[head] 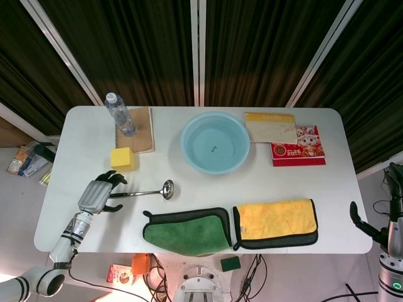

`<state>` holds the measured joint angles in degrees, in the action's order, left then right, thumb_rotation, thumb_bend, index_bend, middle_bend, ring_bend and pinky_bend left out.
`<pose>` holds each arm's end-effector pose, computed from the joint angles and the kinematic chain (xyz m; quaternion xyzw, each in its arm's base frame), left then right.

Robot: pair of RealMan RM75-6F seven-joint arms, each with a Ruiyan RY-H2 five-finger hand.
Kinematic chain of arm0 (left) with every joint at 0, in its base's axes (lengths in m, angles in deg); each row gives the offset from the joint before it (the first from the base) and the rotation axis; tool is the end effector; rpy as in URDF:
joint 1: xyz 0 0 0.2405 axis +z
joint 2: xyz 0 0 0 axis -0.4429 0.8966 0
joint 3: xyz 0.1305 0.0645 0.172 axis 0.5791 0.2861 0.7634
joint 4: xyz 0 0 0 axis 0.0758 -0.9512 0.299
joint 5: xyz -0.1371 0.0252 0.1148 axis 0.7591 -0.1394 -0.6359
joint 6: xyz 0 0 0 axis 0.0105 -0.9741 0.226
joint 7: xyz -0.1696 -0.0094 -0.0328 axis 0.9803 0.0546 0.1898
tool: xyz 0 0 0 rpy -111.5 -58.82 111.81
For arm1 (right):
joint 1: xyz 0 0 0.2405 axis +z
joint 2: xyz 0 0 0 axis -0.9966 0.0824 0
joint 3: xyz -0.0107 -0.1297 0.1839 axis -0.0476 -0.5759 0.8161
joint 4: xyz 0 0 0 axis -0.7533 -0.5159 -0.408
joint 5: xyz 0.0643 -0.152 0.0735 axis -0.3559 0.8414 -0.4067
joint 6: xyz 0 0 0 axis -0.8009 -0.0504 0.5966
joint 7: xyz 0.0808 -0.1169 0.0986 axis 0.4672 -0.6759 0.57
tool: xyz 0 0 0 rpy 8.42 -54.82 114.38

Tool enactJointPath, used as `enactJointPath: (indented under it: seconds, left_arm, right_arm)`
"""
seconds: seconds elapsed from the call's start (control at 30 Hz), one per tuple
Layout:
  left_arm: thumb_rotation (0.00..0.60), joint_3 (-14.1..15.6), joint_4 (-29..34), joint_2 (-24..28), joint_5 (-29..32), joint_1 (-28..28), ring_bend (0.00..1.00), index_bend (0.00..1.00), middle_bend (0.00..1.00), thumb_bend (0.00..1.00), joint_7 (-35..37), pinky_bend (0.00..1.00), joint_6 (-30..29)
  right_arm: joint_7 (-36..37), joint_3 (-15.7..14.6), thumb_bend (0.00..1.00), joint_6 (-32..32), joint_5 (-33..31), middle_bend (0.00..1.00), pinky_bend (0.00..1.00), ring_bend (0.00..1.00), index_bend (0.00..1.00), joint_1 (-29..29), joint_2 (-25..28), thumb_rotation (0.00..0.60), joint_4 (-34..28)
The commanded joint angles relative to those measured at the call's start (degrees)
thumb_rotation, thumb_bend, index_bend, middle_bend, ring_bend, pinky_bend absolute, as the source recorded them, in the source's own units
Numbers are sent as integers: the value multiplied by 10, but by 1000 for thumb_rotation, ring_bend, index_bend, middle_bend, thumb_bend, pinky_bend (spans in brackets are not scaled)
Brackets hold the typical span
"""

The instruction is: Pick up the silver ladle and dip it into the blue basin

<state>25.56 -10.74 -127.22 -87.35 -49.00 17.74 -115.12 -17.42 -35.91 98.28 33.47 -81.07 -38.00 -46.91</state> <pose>-0.2412 0.2757 0.0200 -0.6901 -0.4487 -0.3587 0.4402 -0.2116 -0.1885 0.2146 0.4655 -0.2657 0.7055 0.4637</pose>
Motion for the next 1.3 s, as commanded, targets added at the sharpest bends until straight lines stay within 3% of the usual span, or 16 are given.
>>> enactJointPath:
  seconds: [0.03, 0.33, 0.87, 1.3]
  left_arm:
    - [600, -3, -30, -26, 13, -14, 122, 318, 248, 159, 4, 210, 27]
    - [600, -4, -71, -55, 19, -24, 122, 321, 249, 164, 16, 210, 44]
    - [600, -3, -138, -99, 39, -39, 122, 381, 259, 296, 18, 211, 86]
    - [600, 0, -138, -99, 35, -39, 130, 494, 271, 379, 30, 212, 87]
  right_arm:
    - [1, -1, 378, -2, -1, 0, 0, 0, 0, 0, -2, 600, 4]
    - [-2, -4, 376, -11, -6, 0, 0, 0, 0, 1, -4, 600, 10]
    - [0, -1, 377, -7, -13, 0, 0, 0, 0, -3, -3, 600, 19]
    - [-1, 0, 377, -10, -16, 0, 0, 0, 0, -2, -4, 600, 21]
